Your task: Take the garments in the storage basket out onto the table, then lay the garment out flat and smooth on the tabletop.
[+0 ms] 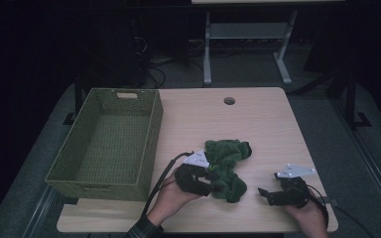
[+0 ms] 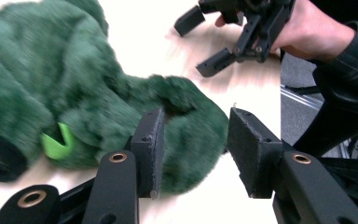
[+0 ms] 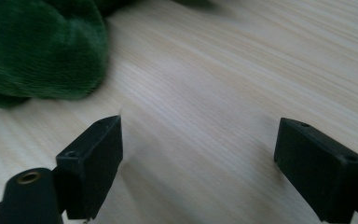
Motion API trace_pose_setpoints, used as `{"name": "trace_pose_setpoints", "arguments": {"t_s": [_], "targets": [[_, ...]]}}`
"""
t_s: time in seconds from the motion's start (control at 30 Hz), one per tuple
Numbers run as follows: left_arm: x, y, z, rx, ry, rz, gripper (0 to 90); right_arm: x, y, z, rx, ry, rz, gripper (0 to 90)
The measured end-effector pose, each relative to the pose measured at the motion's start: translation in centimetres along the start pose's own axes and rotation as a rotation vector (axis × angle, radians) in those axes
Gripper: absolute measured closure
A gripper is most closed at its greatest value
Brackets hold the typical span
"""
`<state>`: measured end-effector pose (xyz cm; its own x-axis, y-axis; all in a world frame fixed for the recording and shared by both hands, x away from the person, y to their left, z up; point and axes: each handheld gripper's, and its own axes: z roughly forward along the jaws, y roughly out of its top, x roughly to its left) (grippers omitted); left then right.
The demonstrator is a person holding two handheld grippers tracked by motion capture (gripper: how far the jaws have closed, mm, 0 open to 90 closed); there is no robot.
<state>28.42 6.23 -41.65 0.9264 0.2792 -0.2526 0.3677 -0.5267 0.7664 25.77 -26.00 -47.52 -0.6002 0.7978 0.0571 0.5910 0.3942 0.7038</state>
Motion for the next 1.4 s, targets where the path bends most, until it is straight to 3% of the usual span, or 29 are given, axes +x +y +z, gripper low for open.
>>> {"name": "trace_pose_setpoints", "arguments": {"t_s": [0.23, 0.37, 0.53, 0.8, 0.9, 1.03, 1.13, 1.23, 1.4], "targets": [[-0.9, -0.9, 1.3, 0.041, 0.010, 0.015, 51.5, 2.1, 0.7, -1.1, -0.055, 0.092, -0.037, 27.4], [-0.5, -1.5, 2.5, 0.064, 0.039, 0.021, 50.7, 3.5, 1.0, -1.4, -0.071, 0.145, -0.062, 33.1], [0.3, -2.1, 3.3, 0.061, 0.044, 0.009, 51.9, 5.1, 1.4, -1.0, -0.080, 0.211, -0.098, 39.9], [0.1, -2.3, 4.7, 0.103, 0.072, 0.072, 56.1, 7.2, 1.8, -0.5, -0.070, 0.259, -0.154, 47.9], [0.0, -2.4, 5.0, 0.117, 0.093, 0.095, 60.0, 7.6, 2.0, 0.0, -0.063, 0.268, -0.167, 49.1], [0.2, -2.4, 5.0, 0.114, 0.099, 0.082, 70.1, 8.0, 2.1, 0.8, -0.036, 0.267, -0.170, 52.5], [0.6, -2.4, 5.0, 0.115, 0.091, 0.069, 78.0, 7.9, 2.2, 1.3, -0.019, 0.258, -0.178, 64.6], [0.8, -2.4, 4.9, 0.114, 0.082, 0.056, 82.8, 7.6, 2.3, 1.3, -0.010, 0.271, -0.155, 78.4], [1.0, -2.0, 4.0, 0.098, 0.056, 0.038, 83.6, 6.8, 2.4, 0.9, -0.023, 0.282, -0.137, 82.1]]}}
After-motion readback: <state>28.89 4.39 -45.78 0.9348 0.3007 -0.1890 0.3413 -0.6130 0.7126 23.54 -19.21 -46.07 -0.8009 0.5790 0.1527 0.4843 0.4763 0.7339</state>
